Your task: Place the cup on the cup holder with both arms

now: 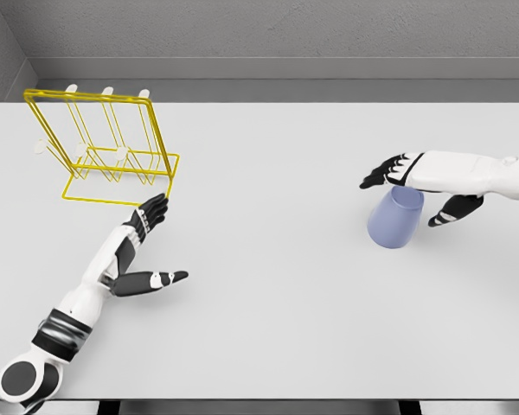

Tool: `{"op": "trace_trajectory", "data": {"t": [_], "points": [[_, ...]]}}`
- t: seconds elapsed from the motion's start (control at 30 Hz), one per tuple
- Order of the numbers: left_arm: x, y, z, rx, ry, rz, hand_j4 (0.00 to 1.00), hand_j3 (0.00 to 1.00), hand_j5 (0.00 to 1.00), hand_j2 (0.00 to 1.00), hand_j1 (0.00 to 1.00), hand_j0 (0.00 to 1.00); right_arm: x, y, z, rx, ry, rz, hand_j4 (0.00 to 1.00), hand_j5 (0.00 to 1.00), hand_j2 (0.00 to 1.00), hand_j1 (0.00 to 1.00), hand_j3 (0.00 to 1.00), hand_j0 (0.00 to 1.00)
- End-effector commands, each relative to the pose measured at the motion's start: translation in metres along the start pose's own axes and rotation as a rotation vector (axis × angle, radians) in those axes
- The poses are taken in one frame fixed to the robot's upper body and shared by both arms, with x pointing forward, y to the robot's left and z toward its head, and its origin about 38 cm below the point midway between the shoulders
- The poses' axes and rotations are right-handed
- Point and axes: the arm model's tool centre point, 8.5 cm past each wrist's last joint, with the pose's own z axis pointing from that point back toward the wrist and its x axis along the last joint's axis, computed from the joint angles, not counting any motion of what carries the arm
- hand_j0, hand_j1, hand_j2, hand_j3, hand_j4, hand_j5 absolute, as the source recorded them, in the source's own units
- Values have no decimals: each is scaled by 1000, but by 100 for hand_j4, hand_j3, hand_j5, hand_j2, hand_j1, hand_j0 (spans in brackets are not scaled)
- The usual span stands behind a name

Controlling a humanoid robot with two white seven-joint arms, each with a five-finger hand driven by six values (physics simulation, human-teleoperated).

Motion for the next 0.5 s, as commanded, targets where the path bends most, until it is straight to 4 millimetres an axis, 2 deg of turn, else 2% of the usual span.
{"op": "trace_trajectory", "data": {"t": [0.0, 0.47], "points": [[1, 0, -1, 2, -3, 6, 100, 100, 100, 100, 100, 100, 0, 0, 0, 3, 5, 2, 100, 100, 100, 100, 100, 100], [4, -1, -3, 0, -15, 7, 100, 100, 100, 100, 100, 100, -14, 9, 5, 15, 47, -28, 100, 100, 100, 100, 100, 100]]}}
